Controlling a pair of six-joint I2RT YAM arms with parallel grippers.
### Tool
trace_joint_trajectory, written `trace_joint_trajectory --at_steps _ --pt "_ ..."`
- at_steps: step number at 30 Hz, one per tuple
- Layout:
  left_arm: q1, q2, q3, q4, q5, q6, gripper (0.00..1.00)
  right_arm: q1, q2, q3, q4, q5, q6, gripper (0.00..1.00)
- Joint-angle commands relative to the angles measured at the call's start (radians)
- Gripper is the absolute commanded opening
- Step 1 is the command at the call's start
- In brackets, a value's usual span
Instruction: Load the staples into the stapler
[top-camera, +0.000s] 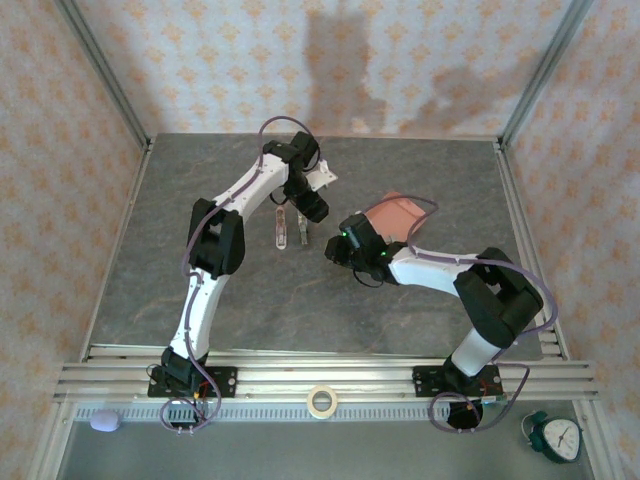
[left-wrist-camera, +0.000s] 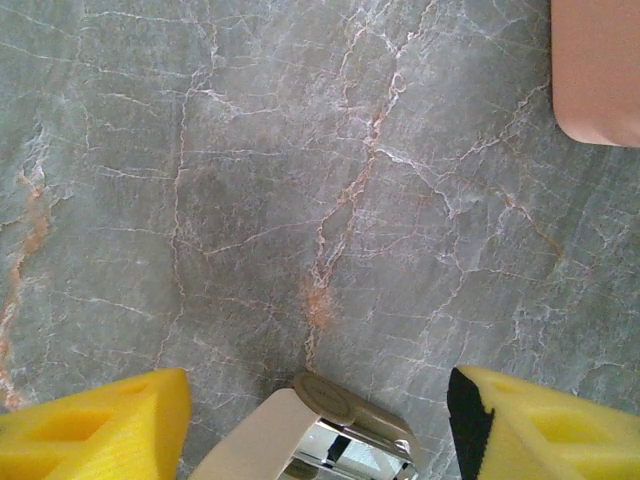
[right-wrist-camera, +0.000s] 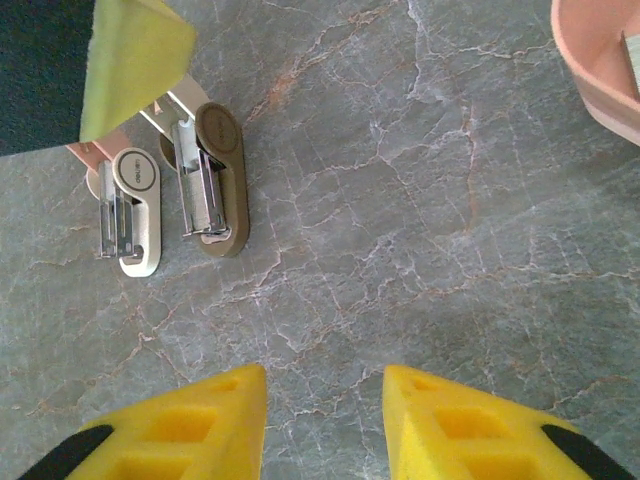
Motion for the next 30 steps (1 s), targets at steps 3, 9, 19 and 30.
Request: trace_joint_trajectory --at_steps 3,9,19,30 --pt "0.008 0.007 0.048 -0.086 0.042 0.044 0.64 0.001 -0.003 0.017 -0.032 0.031 -0.011 0.36" --pt "0.008 0.003 0.05 -0.131 0.068 0.054 0.61 0.001 -0.011 0.016 -0.035 0.037 -0.014 0.36" --pt "0.005 -0.031 -0.021 -0.145 0.088 0.05 0.58 0.001 -0.022 0.01 -0.041 0.048 -0.016 0.36" --pt "-0.007 -0.09 -0.137 -0.104 0.091 0.035 0.57 0.001 -0.039 0.008 -0.045 0.047 -0.014 0.36"
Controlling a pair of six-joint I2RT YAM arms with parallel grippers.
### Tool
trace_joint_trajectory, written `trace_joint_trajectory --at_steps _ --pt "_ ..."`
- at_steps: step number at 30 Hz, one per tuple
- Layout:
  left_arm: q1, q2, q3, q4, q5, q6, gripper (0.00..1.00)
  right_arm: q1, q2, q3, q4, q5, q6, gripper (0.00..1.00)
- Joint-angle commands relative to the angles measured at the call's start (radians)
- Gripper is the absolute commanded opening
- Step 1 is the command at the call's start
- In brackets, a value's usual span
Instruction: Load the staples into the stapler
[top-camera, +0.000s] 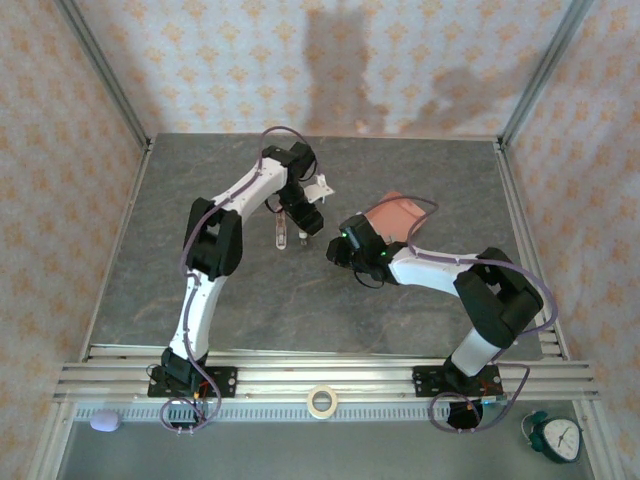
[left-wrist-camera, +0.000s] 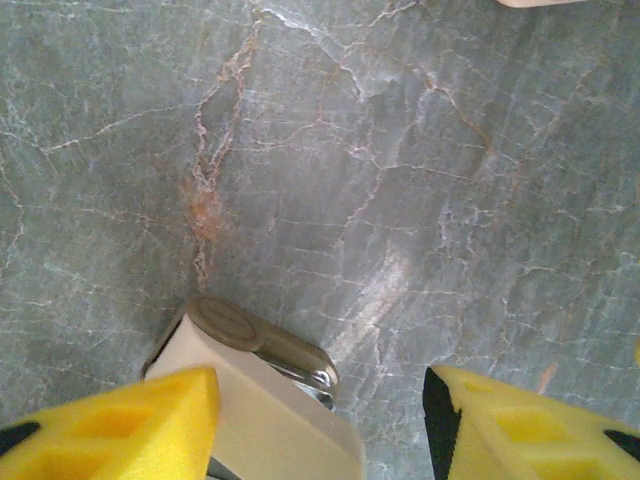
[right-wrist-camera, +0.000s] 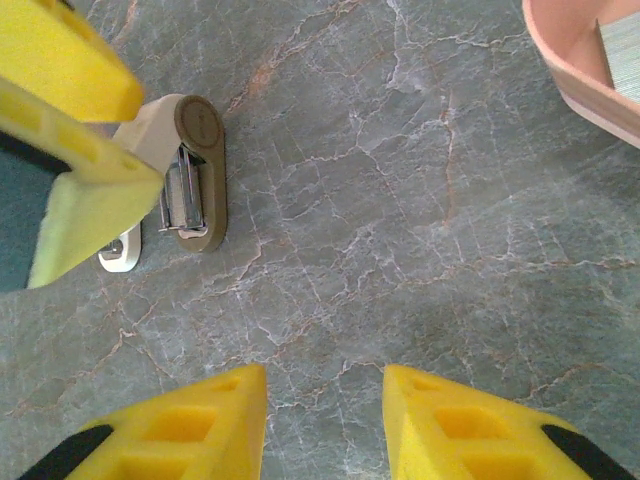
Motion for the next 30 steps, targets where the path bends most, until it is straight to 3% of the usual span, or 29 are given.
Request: trace_joint_trajectory --at_steps 1,7,11,23,26,30 --pt "-0.007 -0.057 -0.034 -0.015 0.012 -0.008 0.58 0.001 -0.041 0.007 -0.02 0.038 -0.009 0.36" --pt "-0.008 -0.169 -0.114 0.082 0.023 -0.088 0.62 0.001 -0.063 0.015 -0.036 0.036 -0.011 0.36" --pt "-0.006 -0.311 -0.254 0.235 0.001 -0.206 0.64 0.0 -0.067 0.034 -0.04 0.014 -0.003 0.36" --pt "0.03 -0.75 -0.816 0.676 -0.054 -0.704 0.59 -0.043 0.041 0.159 0.051 -0.208 0.079 0.38" --pt "0.03 -0.825 -0.985 0.858 -0.006 -0.844 0.57 -0.085 0.099 0.157 0.199 -0.332 0.18 0.38" --pt "0.03 -0.901 -1.178 1.074 -0.023 -1.017 0.56 -0.105 0.17 0.187 0.299 -0.392 0.262 0.38"
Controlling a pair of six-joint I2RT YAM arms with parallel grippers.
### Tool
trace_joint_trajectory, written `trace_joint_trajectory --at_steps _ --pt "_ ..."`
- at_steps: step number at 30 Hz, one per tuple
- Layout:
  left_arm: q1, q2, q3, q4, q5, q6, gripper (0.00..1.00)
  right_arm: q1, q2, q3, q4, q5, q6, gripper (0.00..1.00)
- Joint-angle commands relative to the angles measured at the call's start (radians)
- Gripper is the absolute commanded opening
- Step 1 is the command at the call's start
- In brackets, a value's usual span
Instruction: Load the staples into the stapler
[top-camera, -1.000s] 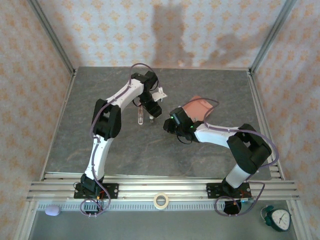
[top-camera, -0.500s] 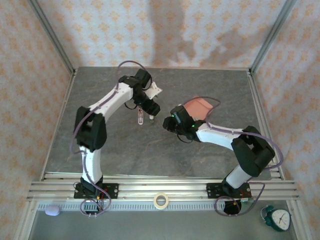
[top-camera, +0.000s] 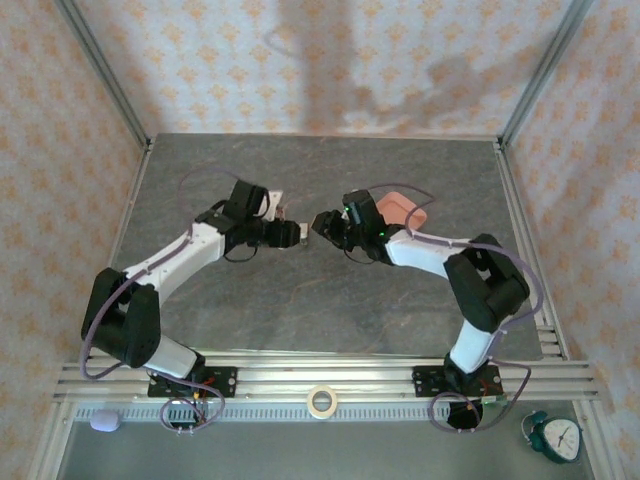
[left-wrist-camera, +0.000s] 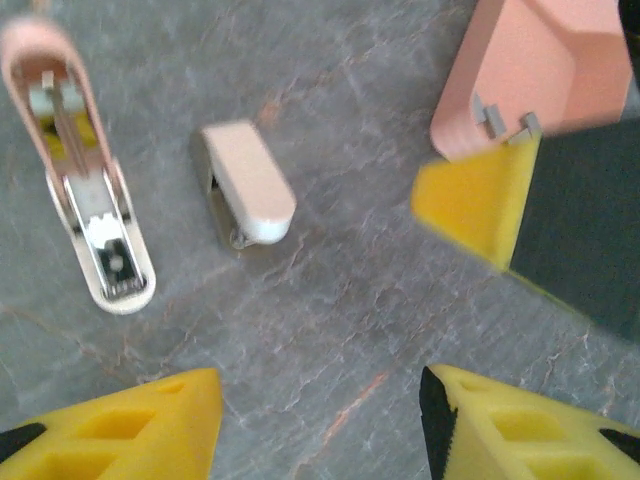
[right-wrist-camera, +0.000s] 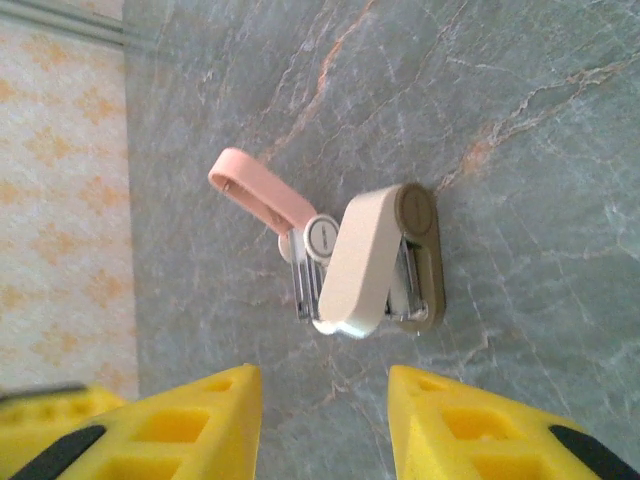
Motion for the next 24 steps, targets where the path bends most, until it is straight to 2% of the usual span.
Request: trace_joint_trajectory --at_steps 1,3,11,24 --pt "0.005 -0.061 -0.112 0.269 -0.013 -0.202 0.56 -0.006 0.059 0.064 0.089 -0.103 0.08 0.39" --pt "0.01 -0.079 -0.151 0.288 -0.034 -0.244 0.56 -0.006 0.089 0.096 0.055 -0.115 0.072 0.39" --pt "0.017 -0.098 -0.223 0.29 -0.08 -0.268 0.56 -0.006 0.17 0.159 -0.029 -0.101 0.058 0.39" --pt "0.017 -0.111 -0.243 0.262 -0.094 -0.24 0.56 -0.006 0.232 0.184 -0.078 -0.102 0.045 0.36"
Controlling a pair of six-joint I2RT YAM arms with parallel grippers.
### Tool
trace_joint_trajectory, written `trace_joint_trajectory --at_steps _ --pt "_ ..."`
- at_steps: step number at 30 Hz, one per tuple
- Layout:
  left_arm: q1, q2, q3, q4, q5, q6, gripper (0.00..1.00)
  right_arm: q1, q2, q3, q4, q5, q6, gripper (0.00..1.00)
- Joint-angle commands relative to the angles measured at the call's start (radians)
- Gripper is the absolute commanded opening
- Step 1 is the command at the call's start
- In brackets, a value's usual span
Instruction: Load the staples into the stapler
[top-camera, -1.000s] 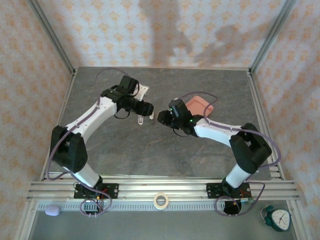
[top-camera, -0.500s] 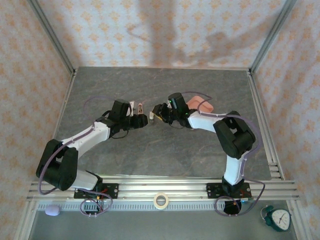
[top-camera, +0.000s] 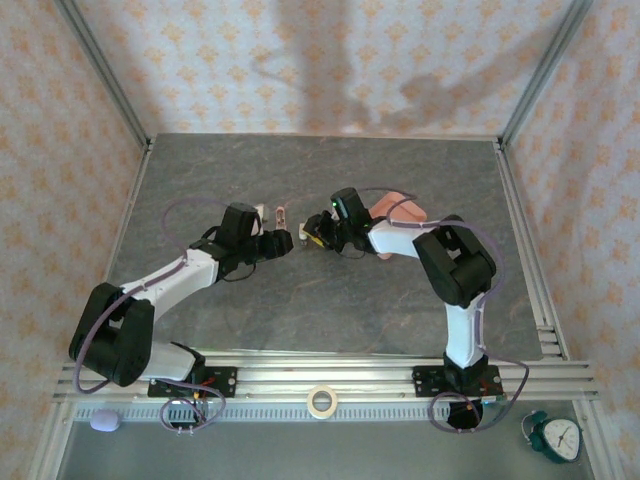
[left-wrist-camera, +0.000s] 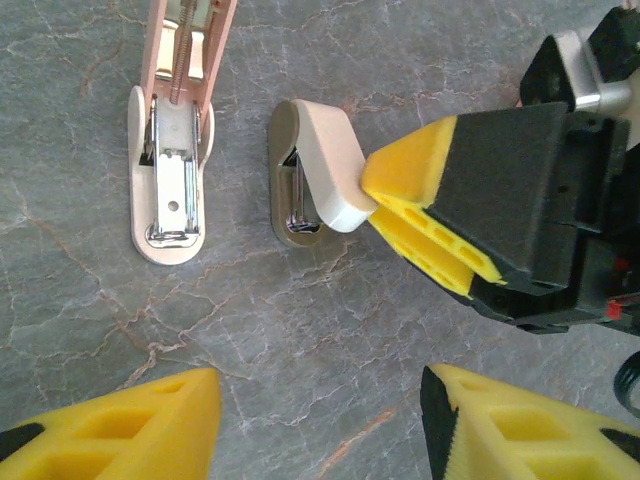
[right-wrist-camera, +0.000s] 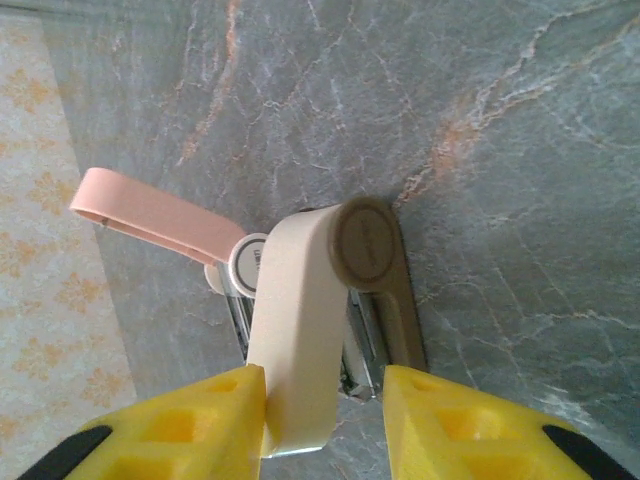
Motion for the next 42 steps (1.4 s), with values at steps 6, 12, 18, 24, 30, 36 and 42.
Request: trace_joint_trajectory --at_steps 6,12,18,24,30,36,42 --pt "0.012 -0.022 -0.015 0.009 -0.025 0.012 0.56 0.002 0.024 0.017 -0.067 0.006 -0.033 0.34" --pt "0.012 -0.026 -0.018 0.003 -0.03 0.017 0.56 0.004 0.032 0.008 -0.168 0.054 -0.091 0.3" --pt "0.012 -0.026 -0.016 0.005 -0.029 0.019 0.56 0.01 0.066 -0.011 -0.202 0.07 -0.121 0.28" --pt "0.012 -0.023 -0.013 0.003 -0.03 0.018 0.56 0.028 0.093 0.013 -0.219 0.081 -0.136 0.28" --pt "0.012 -0.039 -0.01 -0.012 -0.037 0.025 0.56 0.039 0.099 0.04 -0.278 0.118 -0.166 0.27" --pt "0.012 -0.054 0.0 -0.034 -0.044 0.034 0.57 0.039 0.003 0.03 -0.245 0.114 -0.182 0.34" --pt "0.012 -0.078 0.002 -0.05 -0.046 0.036 0.58 0.041 -0.119 0.05 -0.251 0.113 -0.239 0.39"
